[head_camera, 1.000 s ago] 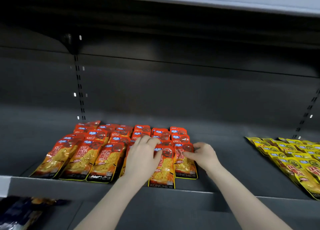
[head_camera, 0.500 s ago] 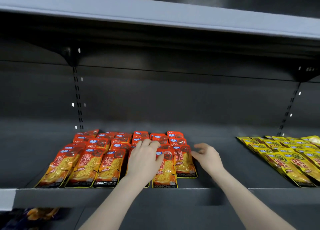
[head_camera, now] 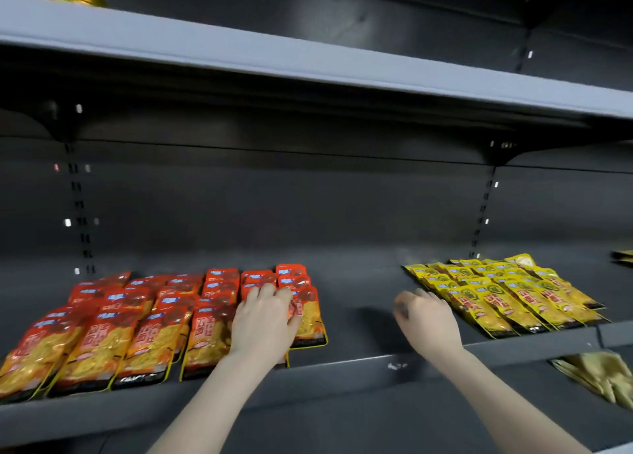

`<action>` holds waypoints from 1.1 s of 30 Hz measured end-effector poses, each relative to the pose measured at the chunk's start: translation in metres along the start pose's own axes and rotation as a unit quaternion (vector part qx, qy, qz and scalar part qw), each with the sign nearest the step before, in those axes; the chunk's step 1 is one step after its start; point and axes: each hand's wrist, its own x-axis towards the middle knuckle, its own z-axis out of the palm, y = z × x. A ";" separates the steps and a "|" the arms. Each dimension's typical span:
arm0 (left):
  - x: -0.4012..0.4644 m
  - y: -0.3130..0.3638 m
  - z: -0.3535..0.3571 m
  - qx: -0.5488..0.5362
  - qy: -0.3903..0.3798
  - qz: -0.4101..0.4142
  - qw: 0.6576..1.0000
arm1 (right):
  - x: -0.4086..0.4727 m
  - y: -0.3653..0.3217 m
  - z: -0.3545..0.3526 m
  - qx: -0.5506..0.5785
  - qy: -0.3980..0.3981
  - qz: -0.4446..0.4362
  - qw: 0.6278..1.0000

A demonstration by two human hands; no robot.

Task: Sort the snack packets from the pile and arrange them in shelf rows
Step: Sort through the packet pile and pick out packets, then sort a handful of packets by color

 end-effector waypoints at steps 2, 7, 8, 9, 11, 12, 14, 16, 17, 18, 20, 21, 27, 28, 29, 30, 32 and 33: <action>0.003 0.020 0.002 0.005 -0.001 0.006 1.000 | -0.001 0.022 -0.004 -0.022 0.023 -0.003 0.999; 0.018 0.097 0.014 -0.011 -0.002 0.025 1.000 | -0.003 0.100 -0.016 -0.069 0.029 0.012 0.997; 0.021 0.118 0.018 -0.015 -0.002 0.029 0.999 | -0.004 0.120 -0.018 -0.071 0.029 0.013 0.997; 0.024 0.139 0.023 -0.019 -0.004 0.033 0.999 | -0.004 0.142 -0.019 -0.070 0.031 0.012 0.997; 0.031 0.188 0.034 -0.025 -0.006 0.045 0.999 | -0.005 0.189 -0.024 -0.076 0.030 0.018 0.996; 0.034 0.214 0.040 -0.027 -0.006 0.052 0.998 | -0.006 0.214 -0.027 -0.077 0.027 0.027 0.996; 0.041 0.267 0.052 -0.031 -0.002 0.067 0.997 | -0.009 0.265 -0.031 -0.079 0.027 0.046 0.995; 0.047 0.320 0.065 -0.042 -0.002 0.080 0.996 | -0.014 0.314 -0.036 -0.081 0.030 0.065 0.994; 0.049 0.345 0.071 -0.049 -0.005 0.087 0.995 | -0.016 0.335 -0.038 -0.079 0.031 0.076 0.993; 0.051 0.369 0.078 -0.055 -0.008 0.096 0.994 | -0.017 0.355 -0.041 -0.077 0.034 0.086 0.993; 0.054 0.413 0.092 -0.061 -0.020 0.109 0.992 | -0.020 0.390 -0.042 -0.074 0.028 0.097 0.992; 0.056 0.432 0.099 -0.064 -0.025 0.113 0.991 | -0.021 0.407 -0.041 -0.081 0.024 0.099 0.991; 0.074 0.514 0.137 -0.080 -0.044 0.124 0.988 | -0.013 0.492 -0.039 -0.074 0.012 0.129 0.989; 0.079 0.525 0.143 -0.083 -0.045 0.123 0.988 | -0.010 0.503 -0.037 -0.073 0.012 0.129 0.989; 0.085 0.536 0.150 -0.085 -0.043 0.122 0.988 | -0.006 0.515 -0.033 -0.069 0.010 0.135 0.988; 0.090 0.546 0.156 -0.087 -0.040 0.119 0.988 | -0.002 0.526 -0.029 -0.064 0.010 0.136 0.989; 0.104 0.567 0.168 -0.095 -0.034 0.107 0.989 | 0.008 0.549 -0.019 -0.064 0.001 0.135 0.989; 0.110 0.578 0.175 -0.099 -0.031 0.096 0.990 | 0.014 0.561 -0.012 -0.064 0.000 0.133 0.989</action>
